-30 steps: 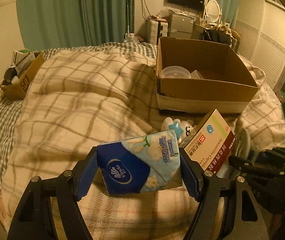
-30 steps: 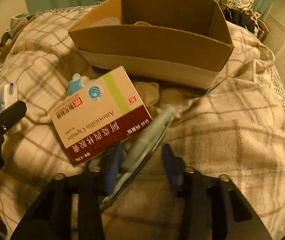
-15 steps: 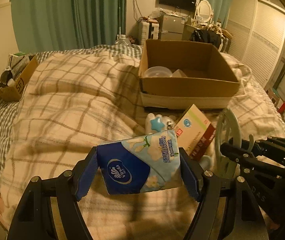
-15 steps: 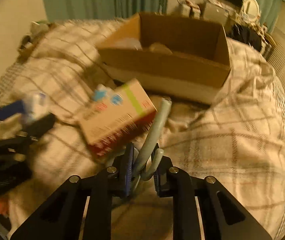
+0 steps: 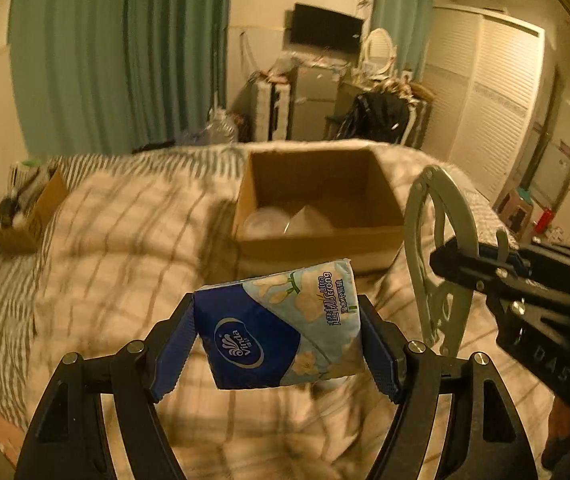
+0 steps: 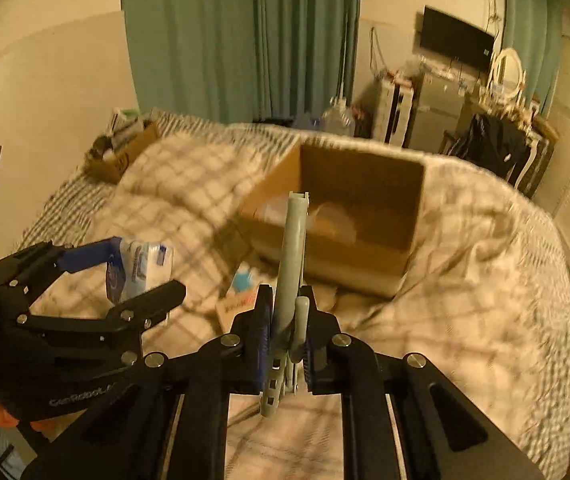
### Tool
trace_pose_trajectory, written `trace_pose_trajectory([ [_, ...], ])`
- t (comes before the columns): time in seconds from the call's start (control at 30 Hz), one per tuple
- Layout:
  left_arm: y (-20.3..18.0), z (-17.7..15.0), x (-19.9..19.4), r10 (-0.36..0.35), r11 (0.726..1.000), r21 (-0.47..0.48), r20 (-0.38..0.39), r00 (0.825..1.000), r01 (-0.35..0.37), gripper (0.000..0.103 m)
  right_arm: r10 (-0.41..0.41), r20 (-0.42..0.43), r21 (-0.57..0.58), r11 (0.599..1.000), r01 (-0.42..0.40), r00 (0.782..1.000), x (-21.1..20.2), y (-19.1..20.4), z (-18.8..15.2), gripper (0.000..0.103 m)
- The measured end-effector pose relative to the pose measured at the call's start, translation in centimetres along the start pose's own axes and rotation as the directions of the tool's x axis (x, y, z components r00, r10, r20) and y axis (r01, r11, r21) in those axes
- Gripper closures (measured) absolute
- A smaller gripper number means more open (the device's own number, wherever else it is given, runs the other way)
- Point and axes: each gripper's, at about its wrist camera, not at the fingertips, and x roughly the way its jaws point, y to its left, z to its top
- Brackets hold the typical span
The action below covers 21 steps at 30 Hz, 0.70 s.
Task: Organize objects
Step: 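Carry the tissue pack into the box with the left gripper while the right carries the scissors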
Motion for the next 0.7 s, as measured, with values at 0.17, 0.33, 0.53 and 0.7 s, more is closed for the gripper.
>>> trace_pose_trajectory([
  [0.17,-2.0,4.6,-0.5,-0.039,0.998,0.059,0.044,0.998,0.037,0.026,-0.031,0.076,-0.007,0.999,0.032,0.997,-2.0,-2.5,3.8,0.091],
  [0.33,-3.5,9.4,1.4,-0.04,0.995,0.098,0.067,0.997,0.033,0.026,-0.056,0.12,-0.024,0.998,0.059,0.991,-2.3,-4.8,7.6,0.091],
  [0.53,-4.2,13.6,6.9,-0.025,0.995,0.103,0.04,0.999,0.021,0.026,-0.095,0.108,-0.034,0.994,0.099,0.99,0.9,-7.8,11.1,0.091],
  [0.7,-4.6,14.1,12.7,-0.02,0.992,0.124,-0.007,1.0,0.021,0.026,-0.088,0.062,-0.001,0.996,0.088,0.994,5.8,-10.6,12.4,0.091],
])
